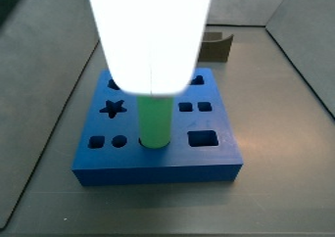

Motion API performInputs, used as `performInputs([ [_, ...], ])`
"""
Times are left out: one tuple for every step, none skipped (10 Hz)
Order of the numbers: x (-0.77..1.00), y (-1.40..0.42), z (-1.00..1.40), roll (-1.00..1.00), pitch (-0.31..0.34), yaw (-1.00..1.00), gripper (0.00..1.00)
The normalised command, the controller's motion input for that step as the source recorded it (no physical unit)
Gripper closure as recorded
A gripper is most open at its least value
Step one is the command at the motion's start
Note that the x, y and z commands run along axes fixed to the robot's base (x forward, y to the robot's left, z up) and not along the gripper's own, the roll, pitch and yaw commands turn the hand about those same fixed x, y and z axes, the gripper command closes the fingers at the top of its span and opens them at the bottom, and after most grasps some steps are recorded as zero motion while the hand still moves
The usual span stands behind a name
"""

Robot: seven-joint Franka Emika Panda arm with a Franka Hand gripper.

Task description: Insert the oval object.

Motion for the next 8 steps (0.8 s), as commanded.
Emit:
performInputs([
  [0.05,0.00,-0.32,0.02,0.006,-0.12,1.00],
  [0.00,0.00,-0.30,0.00,0.000,-0.09,1.00],
  [0.00,0.00,-0.30,-0.03,-0.009,-0.11,1.00],
  [0.00,0.00,-0.34,-0.05,-0.019,-0.14,1.00],
  [0.00,0.00,-0.35,-0.06,-0.026,-0.14,1.00],
  [0.00,0.01,-0.36,-0.07,-0.013,-0.12,1.00],
  [0.00,0.00,0.00,-0.02,-0.011,0.00,1.00],
  [0.00,0.00,0.00,0.00,0.000,0.00,1.00],
])
